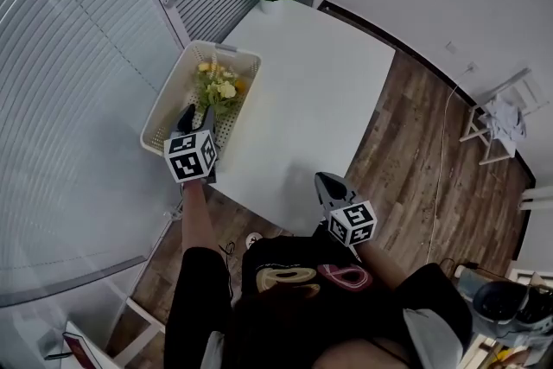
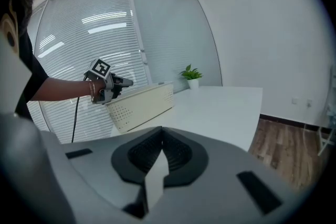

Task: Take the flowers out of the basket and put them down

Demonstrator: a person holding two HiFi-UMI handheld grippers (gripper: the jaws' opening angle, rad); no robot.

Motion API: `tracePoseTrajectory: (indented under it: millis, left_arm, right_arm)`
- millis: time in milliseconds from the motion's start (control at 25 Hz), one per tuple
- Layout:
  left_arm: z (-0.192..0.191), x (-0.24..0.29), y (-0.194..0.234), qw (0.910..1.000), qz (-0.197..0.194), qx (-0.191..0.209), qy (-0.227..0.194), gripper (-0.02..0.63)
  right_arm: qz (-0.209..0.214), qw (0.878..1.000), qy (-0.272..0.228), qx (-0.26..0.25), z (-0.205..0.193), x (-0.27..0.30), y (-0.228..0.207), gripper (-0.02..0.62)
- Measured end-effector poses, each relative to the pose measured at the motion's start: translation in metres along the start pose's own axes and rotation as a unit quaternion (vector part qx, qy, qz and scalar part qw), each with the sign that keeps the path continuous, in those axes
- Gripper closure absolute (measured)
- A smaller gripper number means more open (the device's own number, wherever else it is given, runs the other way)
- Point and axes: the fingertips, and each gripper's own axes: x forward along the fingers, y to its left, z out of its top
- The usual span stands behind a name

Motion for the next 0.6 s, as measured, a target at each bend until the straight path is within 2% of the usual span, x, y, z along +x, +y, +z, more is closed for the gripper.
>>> tracePoseTrajectory:
  millis: [240, 440, 600]
  left_arm:
    - [-0.002, 0.032, 0.003, 0.9994, -0.017, 0.016, 0.025, 0.423]
    - [-0.007, 0.058, 0.007, 0.9983, -0.017, 0.022, 0.052, 0.423]
    - [-0.029, 0.072, 0.007, 0.9925, -0.029, 0.029, 0.115, 0.401]
  right_arm:
    - [-0.011, 0.999, 0.005, 0.04, 0.004, 0.005, -0.016, 0.584]
    - [-0.012, 0.999, 0.003, 0.048, 0.012, 0.013, -0.022, 0.584]
    - [-0.011, 0.998, 0.005, 0.055, 0.012, 0.018, -0.024, 0.584]
